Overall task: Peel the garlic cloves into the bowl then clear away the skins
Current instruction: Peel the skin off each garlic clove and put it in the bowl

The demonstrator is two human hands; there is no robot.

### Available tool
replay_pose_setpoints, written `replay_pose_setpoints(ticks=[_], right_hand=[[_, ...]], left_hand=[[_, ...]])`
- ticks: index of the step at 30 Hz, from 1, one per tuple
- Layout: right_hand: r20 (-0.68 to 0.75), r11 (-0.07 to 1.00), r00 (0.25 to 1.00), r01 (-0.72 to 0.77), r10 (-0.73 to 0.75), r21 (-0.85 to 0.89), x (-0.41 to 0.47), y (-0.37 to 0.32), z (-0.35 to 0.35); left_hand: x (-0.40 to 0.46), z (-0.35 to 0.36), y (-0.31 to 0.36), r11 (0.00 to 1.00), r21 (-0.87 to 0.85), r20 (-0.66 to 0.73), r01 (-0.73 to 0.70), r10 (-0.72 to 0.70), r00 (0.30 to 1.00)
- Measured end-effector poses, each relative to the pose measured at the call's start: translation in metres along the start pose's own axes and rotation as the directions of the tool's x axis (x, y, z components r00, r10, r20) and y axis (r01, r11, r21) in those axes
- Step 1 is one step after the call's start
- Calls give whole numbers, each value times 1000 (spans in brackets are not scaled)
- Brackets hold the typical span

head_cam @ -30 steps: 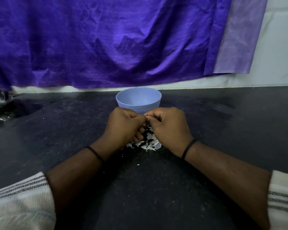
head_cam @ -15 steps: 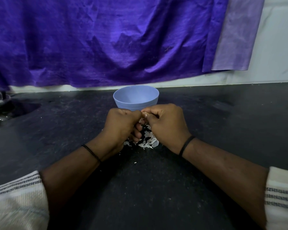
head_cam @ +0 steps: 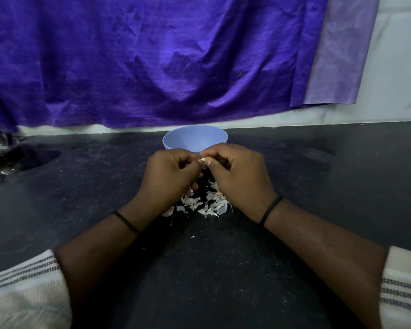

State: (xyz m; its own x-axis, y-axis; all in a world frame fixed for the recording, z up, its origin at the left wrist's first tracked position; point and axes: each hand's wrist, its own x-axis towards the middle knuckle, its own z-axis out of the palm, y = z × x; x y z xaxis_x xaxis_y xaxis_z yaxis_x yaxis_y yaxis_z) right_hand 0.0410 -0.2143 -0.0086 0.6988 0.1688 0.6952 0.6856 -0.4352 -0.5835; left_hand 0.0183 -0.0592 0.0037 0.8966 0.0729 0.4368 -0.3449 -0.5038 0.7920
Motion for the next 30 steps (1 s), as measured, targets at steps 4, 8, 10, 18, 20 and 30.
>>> replay_pose_setpoints(ticks=[4,8,10,18,20,30], right_hand=[[5,987,994,-110,110,115,-2,-3,-2],[5,972,984,-179,180,153,-2,-4,-2],[33,967,974,-227,225,118,-1,-3,-3],[51,968,972,-232,228,93,1,-1,-6],[50,973,976,-215,211,87,1,-2,-7],[52,965,968,-248,245,80,1,-4,-10]], left_hand=[[1,-1,-2,998,46,-16,-45,46,999],[1,0,-4,988,115,-3,-102,103,995],[0,0,-4,984,127,-10,-125,127,992],[2,0,-6,992,62,-16,-109,110,994],[3,0,-6,996,10,19,-90,90,996],[6,1,-12,999,-44,55,-3,5,998]])
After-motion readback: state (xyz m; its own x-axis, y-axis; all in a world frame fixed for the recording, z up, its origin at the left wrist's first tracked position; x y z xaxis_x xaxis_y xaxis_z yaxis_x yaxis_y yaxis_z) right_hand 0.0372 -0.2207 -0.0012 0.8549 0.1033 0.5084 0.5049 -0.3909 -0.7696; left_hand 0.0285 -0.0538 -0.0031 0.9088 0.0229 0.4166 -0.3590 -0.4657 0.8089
